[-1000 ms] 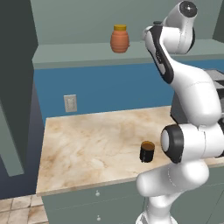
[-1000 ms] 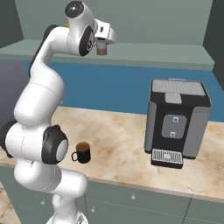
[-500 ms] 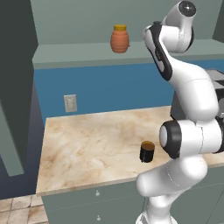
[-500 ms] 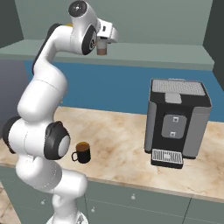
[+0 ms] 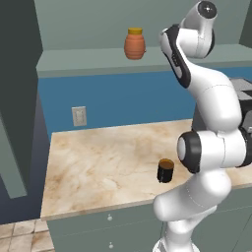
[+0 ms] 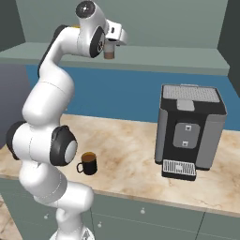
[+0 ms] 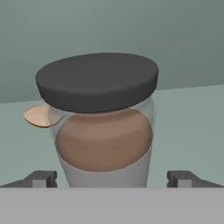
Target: Pick the cinnamon and honey bottle from the cabinet and place them next to the mug.
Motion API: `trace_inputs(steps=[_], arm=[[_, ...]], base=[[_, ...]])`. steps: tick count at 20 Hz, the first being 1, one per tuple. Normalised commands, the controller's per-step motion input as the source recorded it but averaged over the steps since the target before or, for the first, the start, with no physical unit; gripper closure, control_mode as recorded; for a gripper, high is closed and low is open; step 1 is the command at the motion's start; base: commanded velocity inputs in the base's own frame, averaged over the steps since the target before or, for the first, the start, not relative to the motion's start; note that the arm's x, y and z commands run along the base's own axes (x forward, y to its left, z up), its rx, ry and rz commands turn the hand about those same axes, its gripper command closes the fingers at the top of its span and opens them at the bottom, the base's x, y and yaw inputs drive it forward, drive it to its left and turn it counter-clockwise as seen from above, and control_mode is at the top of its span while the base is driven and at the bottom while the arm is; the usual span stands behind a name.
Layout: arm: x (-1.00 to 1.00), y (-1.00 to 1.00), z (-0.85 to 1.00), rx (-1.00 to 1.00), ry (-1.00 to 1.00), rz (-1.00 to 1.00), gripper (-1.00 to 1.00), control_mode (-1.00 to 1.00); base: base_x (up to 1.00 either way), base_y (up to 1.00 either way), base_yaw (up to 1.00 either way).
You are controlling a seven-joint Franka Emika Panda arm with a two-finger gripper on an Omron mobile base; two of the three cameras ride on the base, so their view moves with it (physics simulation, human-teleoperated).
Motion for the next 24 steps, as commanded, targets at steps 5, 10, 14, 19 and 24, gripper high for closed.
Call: trace_inputs(steps=[5, 10, 14, 19, 24], arm=[[0.02, 0.0, 0.0, 0.0, 0.0, 0.0, -1.0, -1.0], [0.0, 0.0, 0.0, 0.0, 0.0, 0.0, 1.0, -1.0], [0.0, 0.0, 0.0, 0.0, 0.0, 0.0, 1.0, -1.0], [-0.27, 0.0, -0.01, 0.0, 0.01, 0.0, 1.0, -1.0], [-0.98, 0.19, 0.0, 0.0, -0.01, 0.0, 1.0, -1.0]], base=[[0.0, 0.0, 0.0], [0.0, 0.0, 0.0], [0.0, 0.0, 0.0], [0.0, 0.0, 0.0], [0.0, 0.0, 0.0]])
